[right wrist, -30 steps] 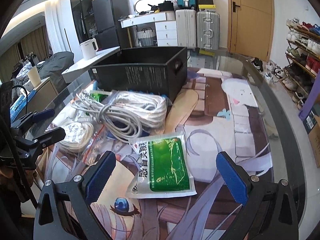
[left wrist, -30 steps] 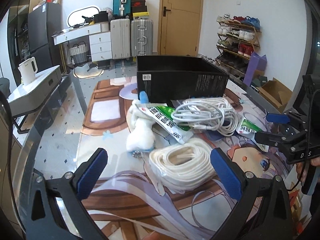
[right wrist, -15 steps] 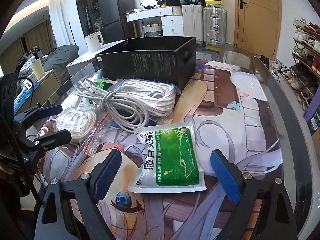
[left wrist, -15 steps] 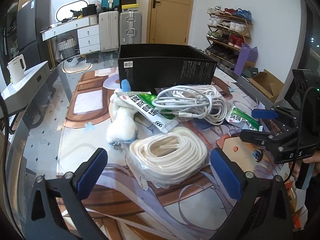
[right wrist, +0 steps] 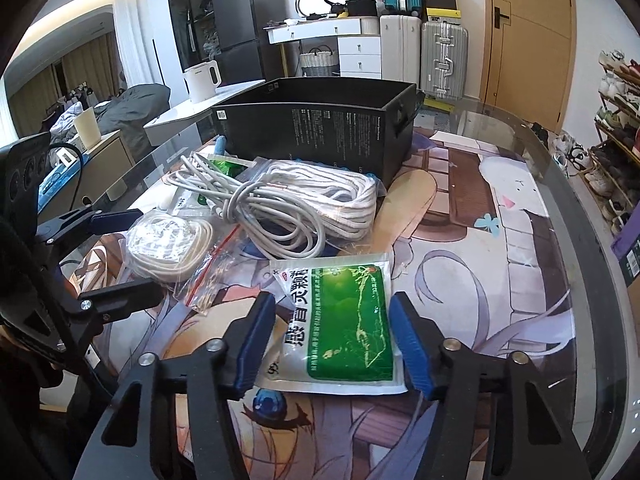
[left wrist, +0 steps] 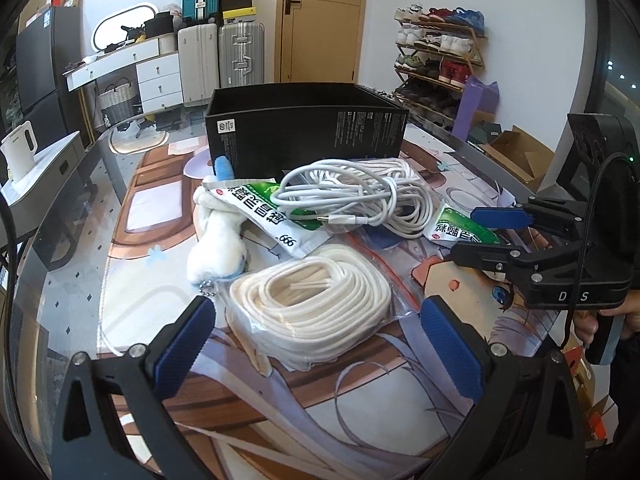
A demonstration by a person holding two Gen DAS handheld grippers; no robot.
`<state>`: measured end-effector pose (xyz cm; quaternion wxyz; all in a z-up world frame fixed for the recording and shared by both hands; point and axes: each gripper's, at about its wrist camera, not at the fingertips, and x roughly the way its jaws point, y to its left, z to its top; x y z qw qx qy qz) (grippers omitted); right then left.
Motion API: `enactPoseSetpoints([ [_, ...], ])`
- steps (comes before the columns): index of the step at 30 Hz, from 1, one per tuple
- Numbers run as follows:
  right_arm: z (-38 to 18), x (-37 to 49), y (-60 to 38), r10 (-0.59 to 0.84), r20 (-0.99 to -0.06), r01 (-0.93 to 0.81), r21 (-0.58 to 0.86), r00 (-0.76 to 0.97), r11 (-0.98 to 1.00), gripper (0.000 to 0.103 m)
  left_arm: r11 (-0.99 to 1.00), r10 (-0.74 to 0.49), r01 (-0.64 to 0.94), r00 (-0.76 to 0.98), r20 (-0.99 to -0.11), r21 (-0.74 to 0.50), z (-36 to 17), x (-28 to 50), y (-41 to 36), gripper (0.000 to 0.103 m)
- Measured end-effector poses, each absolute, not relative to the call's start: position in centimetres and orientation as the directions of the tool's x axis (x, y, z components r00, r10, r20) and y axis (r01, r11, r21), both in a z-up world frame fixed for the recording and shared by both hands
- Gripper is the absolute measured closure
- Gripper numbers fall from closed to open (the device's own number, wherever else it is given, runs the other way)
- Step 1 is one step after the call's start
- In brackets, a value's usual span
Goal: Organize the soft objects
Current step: 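Grasp the green-labelled packet with the right gripper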
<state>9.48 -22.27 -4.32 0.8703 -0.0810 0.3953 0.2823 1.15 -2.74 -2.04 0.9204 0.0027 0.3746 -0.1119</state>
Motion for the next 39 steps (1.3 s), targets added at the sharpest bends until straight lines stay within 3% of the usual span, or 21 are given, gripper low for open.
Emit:
enactPoseSetpoints([
  [25,-4.4,9.2,-22.4,0.435,-0.727,-0.561,0.084,0.531,0.824,0.045,0.986,-0.126,0.168,0.644,-0.755,-0.021,-3.0,3.7,-4.4,0.001],
  [28,-4.4,9.2,-22.4,0.434,-0.728,-0.561,0.082,0.531,0.824,0.045,0.983,-0.136,0.183,0.651,-0.747,-0.019,-3.0,3.6,-4.5,0.006],
  [36,-4.5,9.0,-22.2,0.436,-0.73,-0.568,0.079,0.526,0.819,0.045,0.979,-0.164,0.2,0.672,-0.722,-0.037,-2.5,3.1,-3.7,0.035],
  [39,-4.5,9.0,-22.2,0.44,-0.729,-0.572,0.08,0.525,0.816,0.046,0.978,-0.179,0.201,0.678,-0.713,-0.054,-2.5,2.7,-3.1,0.039],
])
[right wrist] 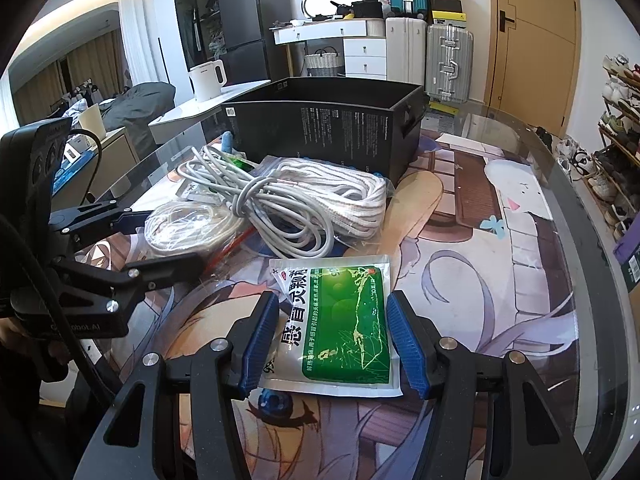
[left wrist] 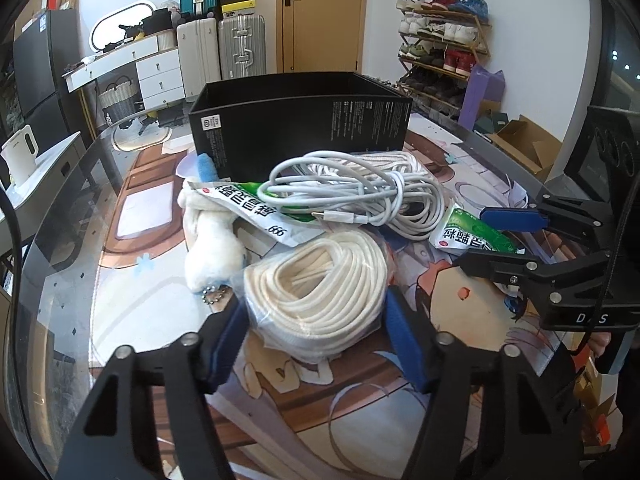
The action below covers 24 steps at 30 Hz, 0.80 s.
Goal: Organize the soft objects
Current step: 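Grasp the green-labelled packet with the right gripper, then grasp the bagged white rope coil with the left gripper while the right gripper holds the packet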
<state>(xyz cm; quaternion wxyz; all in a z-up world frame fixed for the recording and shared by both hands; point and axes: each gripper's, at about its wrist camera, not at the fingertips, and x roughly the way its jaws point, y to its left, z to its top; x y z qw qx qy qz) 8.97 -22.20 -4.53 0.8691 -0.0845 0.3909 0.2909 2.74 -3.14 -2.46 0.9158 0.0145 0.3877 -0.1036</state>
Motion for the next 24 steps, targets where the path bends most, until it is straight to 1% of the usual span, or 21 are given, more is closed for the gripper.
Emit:
enactPoseSetpoints([
  [2,-4.5,8.9,-22.1,0.442,-0.727,-0.575,0.079,0.526,0.815,0.05,0.978,-0.18,0.199,0.681,-0.71,-0.056,-2.4,2.5,-3.1,0.041],
  [3,-4.5,8.8,-22.1,0.445,-0.725,-0.576,0.081,0.526,0.813,0.053,0.978,-0.182,0.2,0.684,-0.706,-0.059,-2.4,2.4,-3.0,0.041],
  [7,-4.5,8.6,-21.9,0.45,-0.719,-0.582,0.078,0.53,0.81,0.056,0.977,-0.191,0.205,0.692,-0.696,-0.064,-2.3,1.6,-2.7,0.043],
  [13,-4.3,8.1,-21.6,0.463,-0.709,-0.596,0.075,0.532,0.799,0.059,0.974,-0.204,0.217,0.712,-0.672,-0.065,-2.0,0.3,-1.8,0.044],
  [24,-2.8,7.0,-21.3,0.502,-0.668,-0.623,0.073,0.549,0.779,0.059,0.978,-0.196,0.195,0.743,-0.64,-0.074,-1.0,-1.4,-0.1,0.044],
])
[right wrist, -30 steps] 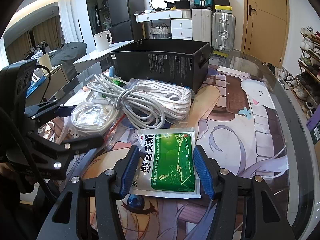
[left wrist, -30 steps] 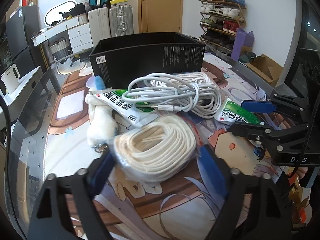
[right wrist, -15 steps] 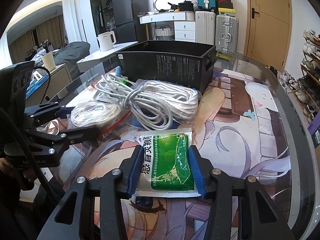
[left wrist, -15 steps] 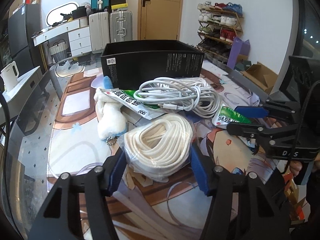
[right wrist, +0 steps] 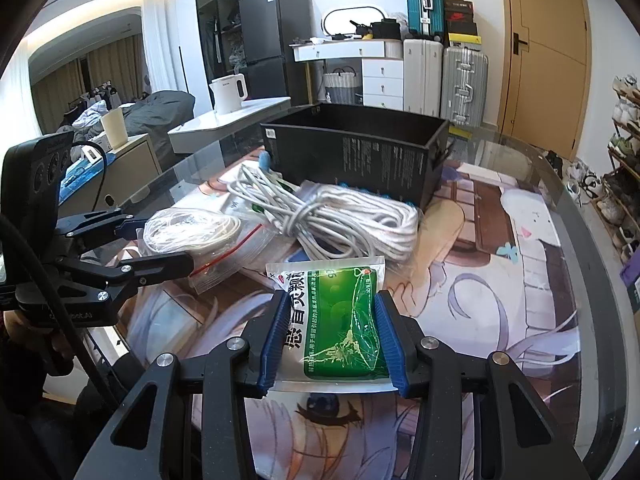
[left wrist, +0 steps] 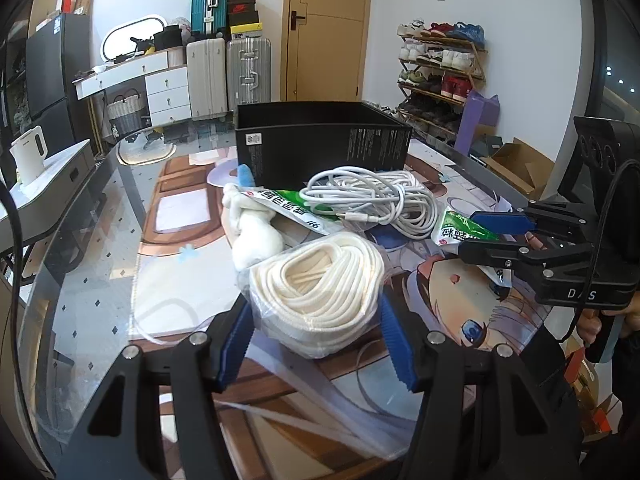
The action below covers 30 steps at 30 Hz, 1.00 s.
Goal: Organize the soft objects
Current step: 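Grasp the bagged white rope coil with the left gripper while the right gripper holds the packet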
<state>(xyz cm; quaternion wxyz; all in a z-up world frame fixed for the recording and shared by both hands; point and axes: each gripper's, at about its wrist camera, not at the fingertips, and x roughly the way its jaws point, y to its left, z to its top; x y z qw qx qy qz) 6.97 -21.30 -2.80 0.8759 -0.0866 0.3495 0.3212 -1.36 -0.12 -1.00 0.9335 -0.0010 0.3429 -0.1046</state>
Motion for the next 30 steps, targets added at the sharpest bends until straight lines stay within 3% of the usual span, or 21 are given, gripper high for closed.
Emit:
enactPoseSetpoints([
  [30,1.3,6.5,-21.8,0.513,-0.575,-0.592,0.061,0.637,0.804,0.059,0.983,-0.184,0.147,0.838,-0.513,-0.112,4.0,-2.5,2.1,0.045],
])
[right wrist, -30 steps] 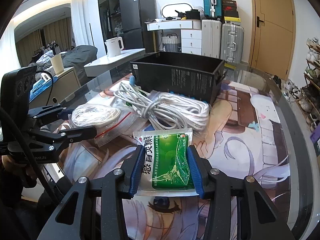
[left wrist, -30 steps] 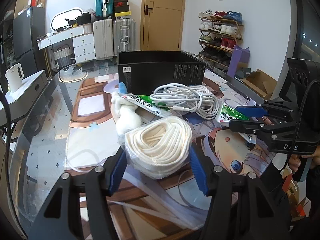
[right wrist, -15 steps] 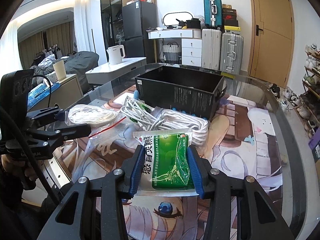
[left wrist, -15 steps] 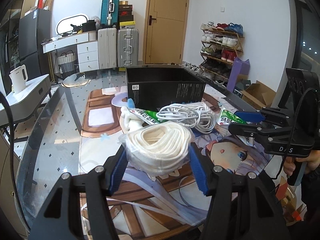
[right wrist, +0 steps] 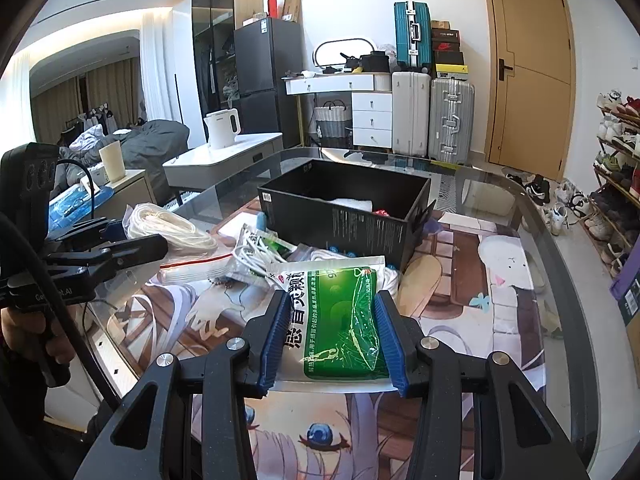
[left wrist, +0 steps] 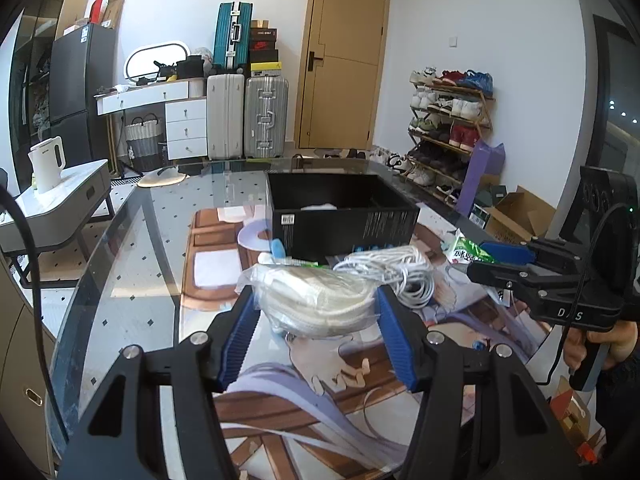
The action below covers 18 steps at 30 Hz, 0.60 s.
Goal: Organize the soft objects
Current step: 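Grasp the bagged white rope coil with the left gripper while the right gripper holds the packet, then lift the bagged rope coil with the left gripper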
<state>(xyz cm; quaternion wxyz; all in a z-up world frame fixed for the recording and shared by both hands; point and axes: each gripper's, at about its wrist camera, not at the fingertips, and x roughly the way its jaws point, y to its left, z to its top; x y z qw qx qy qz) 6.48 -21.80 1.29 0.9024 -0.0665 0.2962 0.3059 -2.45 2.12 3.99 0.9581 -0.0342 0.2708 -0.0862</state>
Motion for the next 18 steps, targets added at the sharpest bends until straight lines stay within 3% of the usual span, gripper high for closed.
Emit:
enactPoseSetpoints([
  [10,2.3,7.2,-21.7,0.513,-0.56,-0.583,0.064,0.65,0.81,0.059,0.983,-0.183,0.147,0.857,-0.481,-0.112,5.6,-1.9,2.6,0.047],
  [13,2.3,7.4,-21.7,0.515,-0.559,-0.583,0.069,0.65,0.81,0.059,0.983,-0.182,0.142,0.848,-0.498,-0.116,4.8,-1.5,2.7,0.052],
  [18,1.7,7.3,-21.8,0.512,-0.572,-0.581,0.074,0.641,0.81,0.059,0.985,-0.169,0.126,0.804,-0.57,-0.114,1.9,-0.9,2.8,0.051],
])
